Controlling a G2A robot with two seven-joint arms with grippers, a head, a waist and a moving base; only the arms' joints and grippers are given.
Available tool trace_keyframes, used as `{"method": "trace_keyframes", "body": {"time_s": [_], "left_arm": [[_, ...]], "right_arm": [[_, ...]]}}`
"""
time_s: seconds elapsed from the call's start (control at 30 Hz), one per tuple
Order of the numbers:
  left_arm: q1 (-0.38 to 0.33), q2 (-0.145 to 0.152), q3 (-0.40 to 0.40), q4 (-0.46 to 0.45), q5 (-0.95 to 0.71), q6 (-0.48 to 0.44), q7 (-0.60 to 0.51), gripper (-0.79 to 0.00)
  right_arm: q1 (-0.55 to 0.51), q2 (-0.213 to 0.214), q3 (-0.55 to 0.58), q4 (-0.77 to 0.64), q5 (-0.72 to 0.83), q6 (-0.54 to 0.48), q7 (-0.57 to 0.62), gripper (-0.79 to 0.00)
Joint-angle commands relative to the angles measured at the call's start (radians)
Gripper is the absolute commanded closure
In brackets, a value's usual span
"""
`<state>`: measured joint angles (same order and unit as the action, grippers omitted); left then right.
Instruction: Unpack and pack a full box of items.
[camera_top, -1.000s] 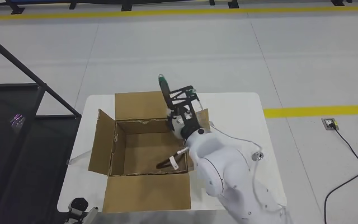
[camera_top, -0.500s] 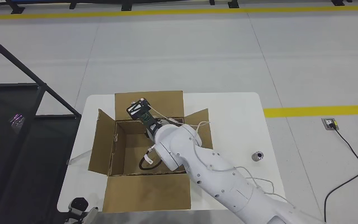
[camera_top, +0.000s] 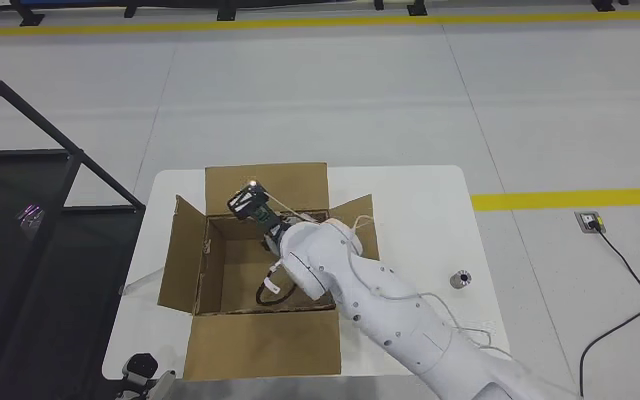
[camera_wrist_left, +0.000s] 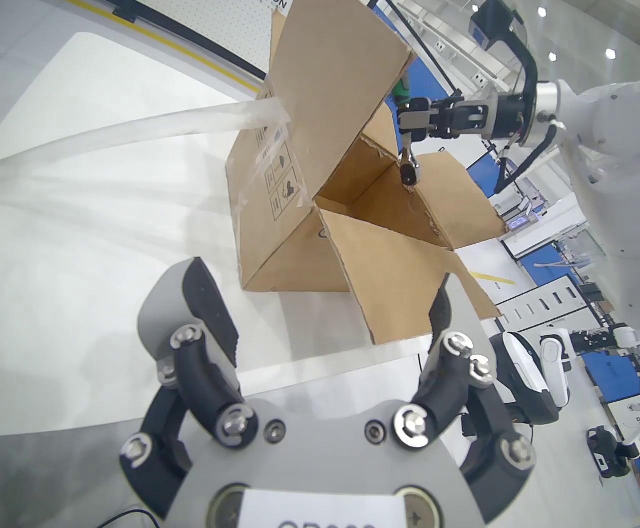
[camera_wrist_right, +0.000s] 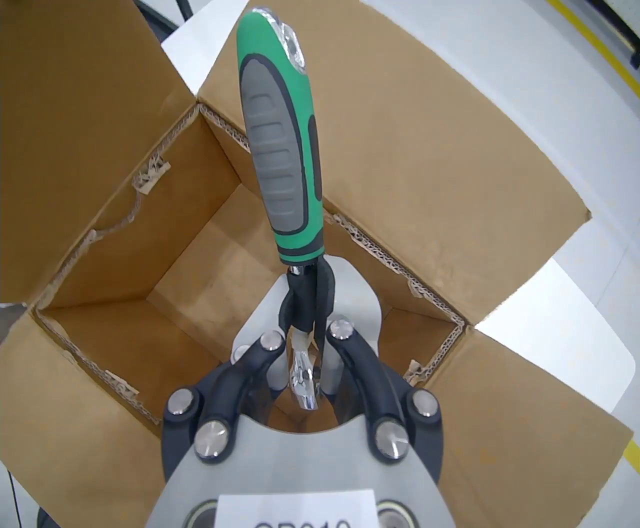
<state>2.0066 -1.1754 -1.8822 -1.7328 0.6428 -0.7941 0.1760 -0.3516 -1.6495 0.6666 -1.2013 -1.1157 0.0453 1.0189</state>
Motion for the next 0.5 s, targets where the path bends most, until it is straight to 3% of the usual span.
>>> {"method": "trace_keyframes", "body": {"time_s": [0.0,0.13,0.3,0.47], "left_arm": [[0.0,0.0,0.0,0.0,0.0,0.0,0.0,-0.785],[0.0,0.0,0.0,0.0,0.0,0.0,0.0,-0.785],[0.0,0.0,0.0,0.0,0.0,0.0,0.0,-0.785],[0.0,0.0,0.0,0.0,0.0,0.0,0.0,-0.785]], "right_arm": [[0.05,-0.015,-0.01,0.092,0.05,-0.078,0.038,0.0],[0.152,-0.074,-0.066,0.311,0.17,-0.219,0.062,0.0],[0.22,-0.156,-0.13,0.555,0.257,-0.316,-0.002,0.0],[0.229,-0.226,-0.174,0.728,0.28,-0.318,-0.091,0.0]]}}
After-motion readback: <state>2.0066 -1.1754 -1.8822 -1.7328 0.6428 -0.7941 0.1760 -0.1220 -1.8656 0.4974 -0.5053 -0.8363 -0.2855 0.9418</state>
